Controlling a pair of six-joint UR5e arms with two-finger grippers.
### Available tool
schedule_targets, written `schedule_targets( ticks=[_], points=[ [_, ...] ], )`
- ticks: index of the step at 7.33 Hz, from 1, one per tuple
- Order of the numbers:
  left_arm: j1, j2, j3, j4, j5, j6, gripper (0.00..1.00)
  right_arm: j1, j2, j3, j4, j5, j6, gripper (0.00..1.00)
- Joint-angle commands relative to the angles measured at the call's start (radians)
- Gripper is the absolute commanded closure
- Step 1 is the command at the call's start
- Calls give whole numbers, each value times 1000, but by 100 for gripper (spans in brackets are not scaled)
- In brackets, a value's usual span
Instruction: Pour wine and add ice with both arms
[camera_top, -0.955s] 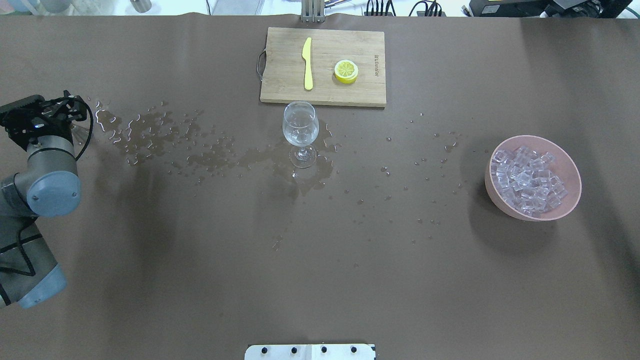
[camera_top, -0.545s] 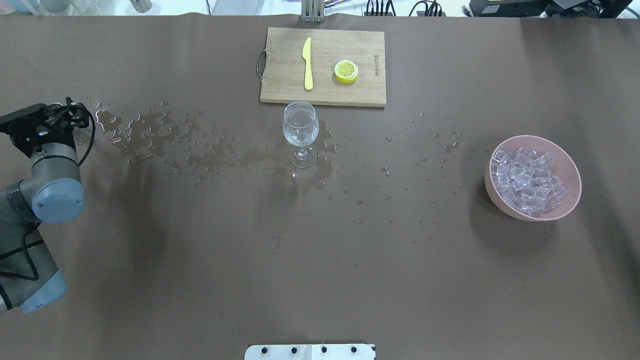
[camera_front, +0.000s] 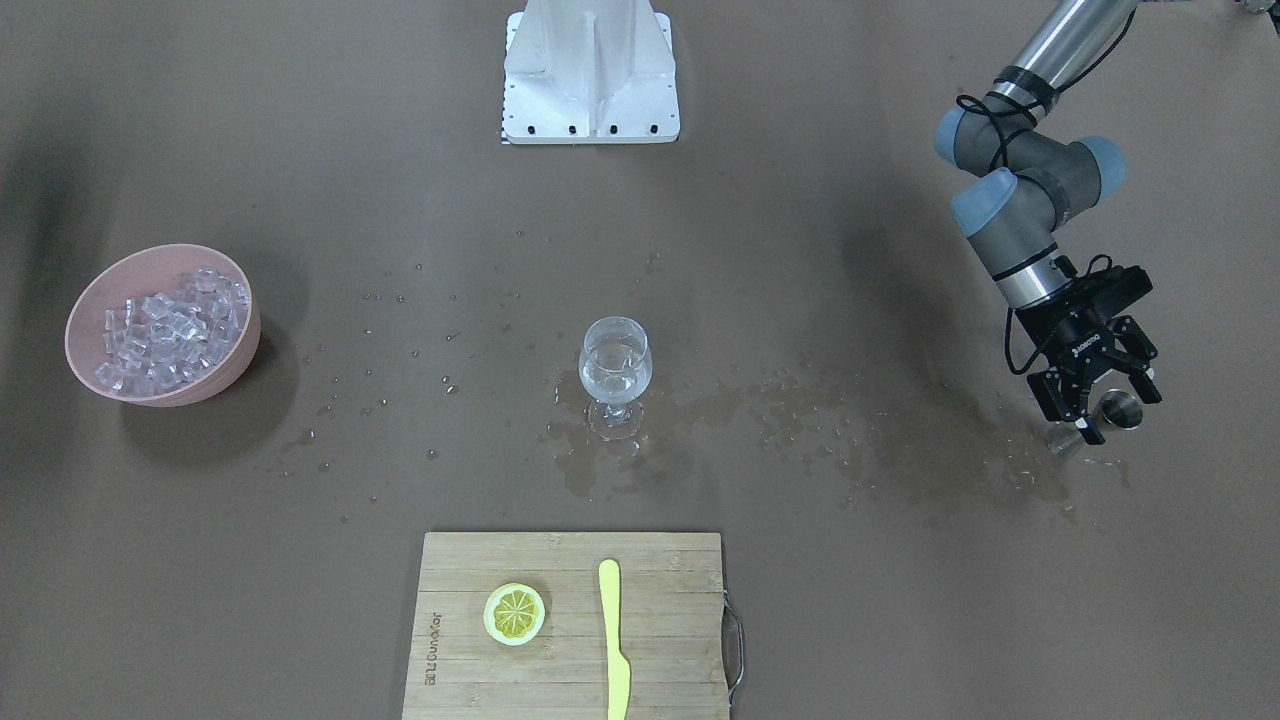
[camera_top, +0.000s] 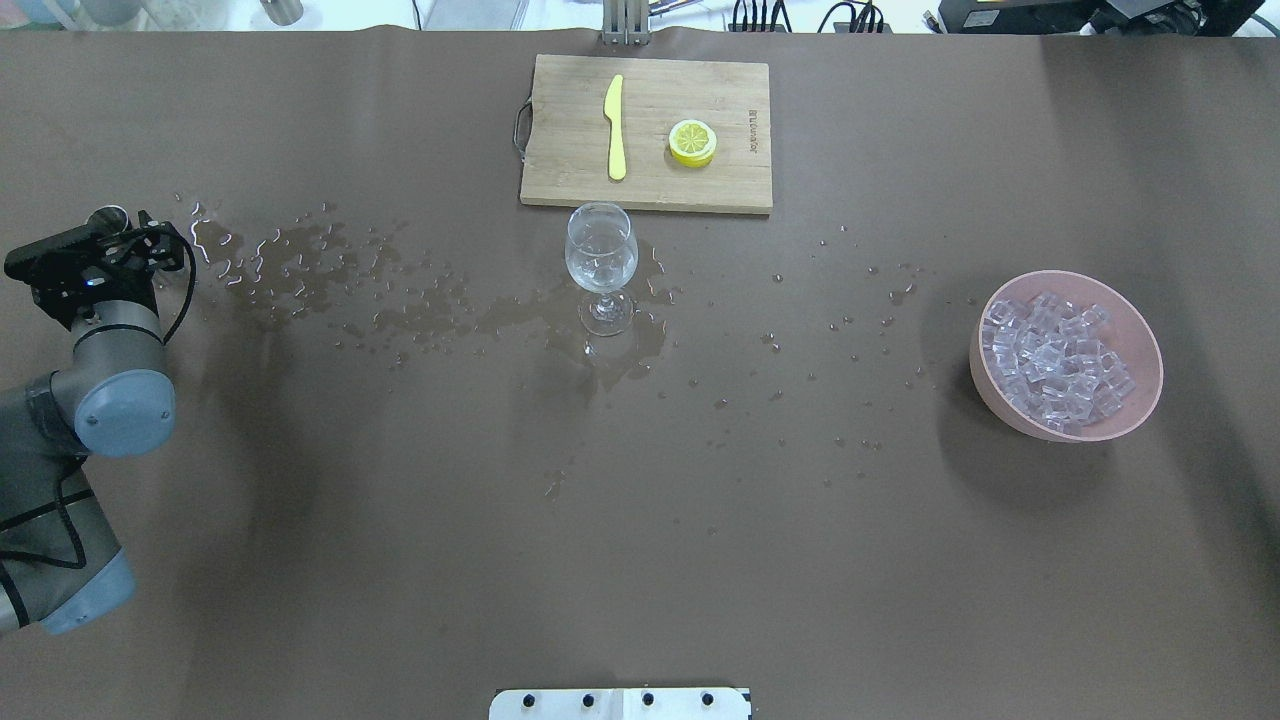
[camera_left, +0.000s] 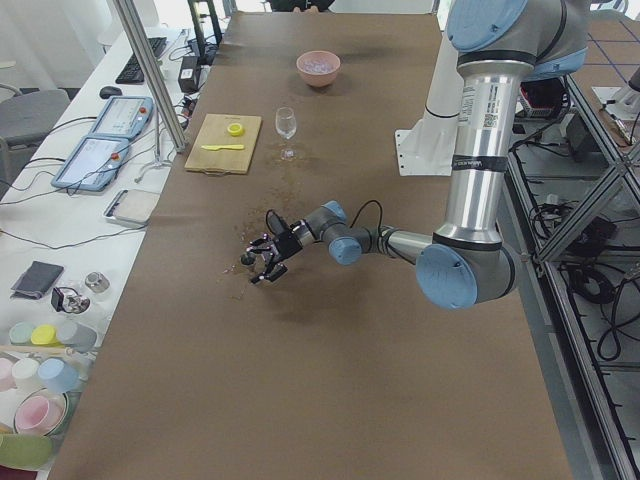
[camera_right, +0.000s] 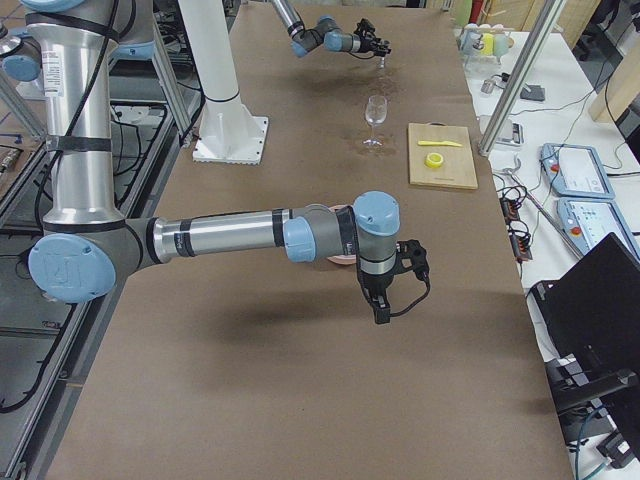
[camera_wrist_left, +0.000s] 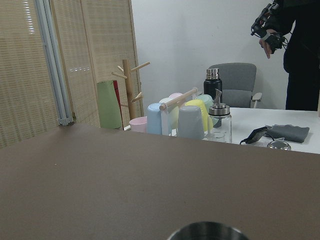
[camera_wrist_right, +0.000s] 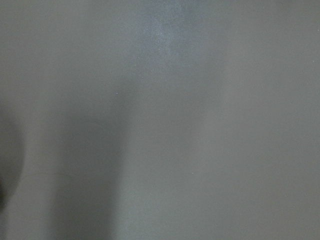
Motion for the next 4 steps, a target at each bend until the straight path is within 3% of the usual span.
schedule_targets(
  ticks=[1,3,4],
  points=[
    [3,-7,20,-2,0,0,3,1,0,-1,0,0,0,0],
    [7,-16,45,-31,-2,1,7,0,0,-1,0,0,0,0],
    [7,-18,45,-31,-2,0,18,0,0,-1,0,0,0,0]
  ],
)
